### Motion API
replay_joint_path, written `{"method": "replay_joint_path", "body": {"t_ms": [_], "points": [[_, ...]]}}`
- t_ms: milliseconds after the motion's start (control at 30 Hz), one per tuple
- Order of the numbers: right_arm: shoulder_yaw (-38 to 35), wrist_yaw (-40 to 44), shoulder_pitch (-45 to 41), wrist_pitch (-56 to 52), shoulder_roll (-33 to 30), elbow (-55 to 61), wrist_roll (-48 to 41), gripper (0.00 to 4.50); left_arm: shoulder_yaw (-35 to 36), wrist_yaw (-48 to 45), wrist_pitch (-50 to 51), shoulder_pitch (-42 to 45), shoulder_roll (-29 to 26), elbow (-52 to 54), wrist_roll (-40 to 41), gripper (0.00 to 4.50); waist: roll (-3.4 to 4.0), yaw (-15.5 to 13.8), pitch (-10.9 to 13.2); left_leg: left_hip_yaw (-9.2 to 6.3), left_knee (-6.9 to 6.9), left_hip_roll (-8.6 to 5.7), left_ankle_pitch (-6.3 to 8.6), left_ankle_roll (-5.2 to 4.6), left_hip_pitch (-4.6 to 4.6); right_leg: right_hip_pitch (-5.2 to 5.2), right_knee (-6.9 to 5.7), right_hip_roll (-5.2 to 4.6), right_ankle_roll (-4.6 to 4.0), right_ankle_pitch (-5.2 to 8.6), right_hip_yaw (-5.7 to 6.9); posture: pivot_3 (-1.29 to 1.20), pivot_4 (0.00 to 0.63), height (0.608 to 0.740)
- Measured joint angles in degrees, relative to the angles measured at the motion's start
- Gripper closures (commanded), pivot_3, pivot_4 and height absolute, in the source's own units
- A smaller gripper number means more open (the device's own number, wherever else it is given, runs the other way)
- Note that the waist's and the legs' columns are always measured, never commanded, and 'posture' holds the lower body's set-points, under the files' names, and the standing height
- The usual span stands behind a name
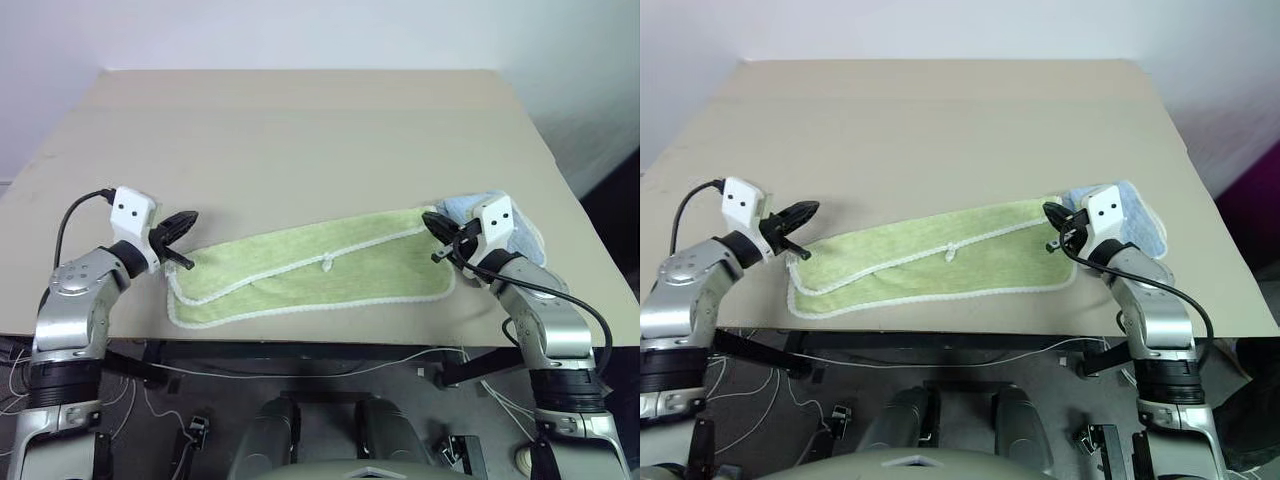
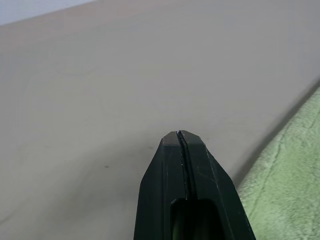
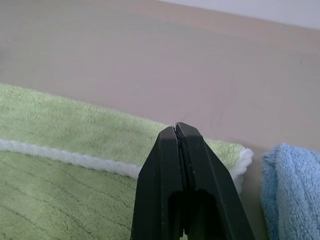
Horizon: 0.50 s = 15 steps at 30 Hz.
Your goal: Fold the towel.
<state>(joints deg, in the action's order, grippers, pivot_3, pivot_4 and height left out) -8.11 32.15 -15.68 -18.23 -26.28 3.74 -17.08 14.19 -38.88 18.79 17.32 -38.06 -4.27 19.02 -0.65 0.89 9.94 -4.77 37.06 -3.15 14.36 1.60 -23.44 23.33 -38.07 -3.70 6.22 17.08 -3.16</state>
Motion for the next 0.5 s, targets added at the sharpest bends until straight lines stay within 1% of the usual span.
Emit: {"method": "replay_joint_path", "body": {"t_ms": [300, 500], "points": [[0.15, -1.29, 2.38, 0.01, 2.04, 1.16, -0.03, 4.48, -0.74, -1.03, 1.16, 0.43, -0.11, 0.03, 0.22, 4.5, 0.0, -0.09, 0.0, 0.0, 0.0, -0.02, 0.0, 0.0, 0.0, -0.01, 0.01, 0.0, 0.0, 0.0, 0.0, 0.0, 0.15, 0.74], [0.13, -0.93, 2.35, 0.1, 2.16, 1.16, -0.04, 4.48, -0.83, -1.56, 2.09, 0.26, -0.15, 1.13, 0.29, 4.5, 0.0, -0.04, 0.0, 0.0, -0.01, -0.01, 0.0, 0.0, 0.0, 0.0, 0.0, 0.0, 0.0, 0.0, 0.0, 0.0, 0.15, 0.74]]}}
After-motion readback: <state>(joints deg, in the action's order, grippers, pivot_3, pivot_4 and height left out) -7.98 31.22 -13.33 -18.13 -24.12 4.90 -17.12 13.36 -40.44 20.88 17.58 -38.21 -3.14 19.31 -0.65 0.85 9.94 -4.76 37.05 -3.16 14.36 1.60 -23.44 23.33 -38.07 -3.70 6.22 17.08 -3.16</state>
